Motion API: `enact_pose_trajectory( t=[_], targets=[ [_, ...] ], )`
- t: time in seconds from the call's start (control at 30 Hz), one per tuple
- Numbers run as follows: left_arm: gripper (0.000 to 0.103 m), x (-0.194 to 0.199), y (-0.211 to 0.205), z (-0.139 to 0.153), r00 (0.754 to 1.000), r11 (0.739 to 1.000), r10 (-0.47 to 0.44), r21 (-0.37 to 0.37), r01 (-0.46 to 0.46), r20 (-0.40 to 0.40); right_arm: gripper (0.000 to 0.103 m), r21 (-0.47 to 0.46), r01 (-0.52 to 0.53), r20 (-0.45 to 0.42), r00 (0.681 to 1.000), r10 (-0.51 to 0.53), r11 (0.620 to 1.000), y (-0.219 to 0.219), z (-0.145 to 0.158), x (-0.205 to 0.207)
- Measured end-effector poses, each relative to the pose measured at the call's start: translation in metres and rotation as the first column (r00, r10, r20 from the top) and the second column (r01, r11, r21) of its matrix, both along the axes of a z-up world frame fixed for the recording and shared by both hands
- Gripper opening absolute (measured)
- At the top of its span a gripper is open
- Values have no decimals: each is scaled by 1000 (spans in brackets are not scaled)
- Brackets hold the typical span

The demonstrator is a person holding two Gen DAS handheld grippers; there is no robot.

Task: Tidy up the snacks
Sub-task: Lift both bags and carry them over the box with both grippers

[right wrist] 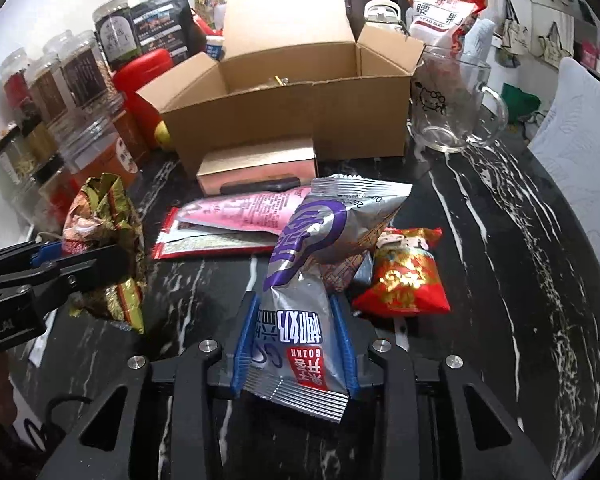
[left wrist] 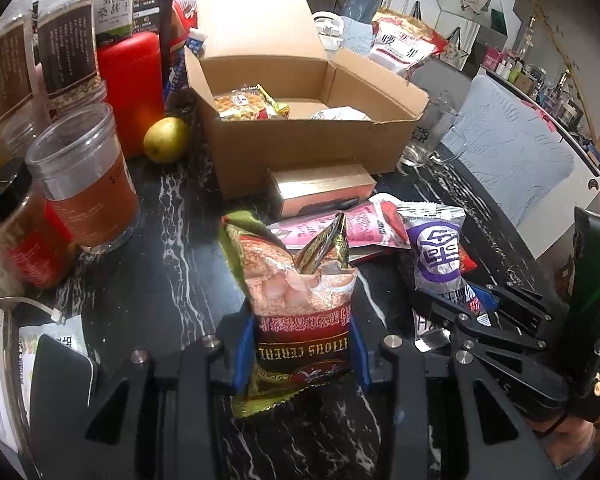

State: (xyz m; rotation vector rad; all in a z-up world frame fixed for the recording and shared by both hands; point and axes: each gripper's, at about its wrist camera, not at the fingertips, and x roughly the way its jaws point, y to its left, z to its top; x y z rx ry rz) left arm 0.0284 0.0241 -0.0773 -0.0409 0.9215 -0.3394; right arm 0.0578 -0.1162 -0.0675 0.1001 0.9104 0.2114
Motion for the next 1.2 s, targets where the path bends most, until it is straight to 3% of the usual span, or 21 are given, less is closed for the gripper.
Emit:
enact_pose_trajectory(
  t=[0.7,1.2],
  targets=[
    [39,-48,-20,57,989,997,-57,-39,63,140,36,63,-57,173,984,46,996,-11,67,-75],
    [39,-17,-36,100,969,995,-75,-42,87,235,36,85,-105,260,962,80,991,-27,103,-48]
  ],
)
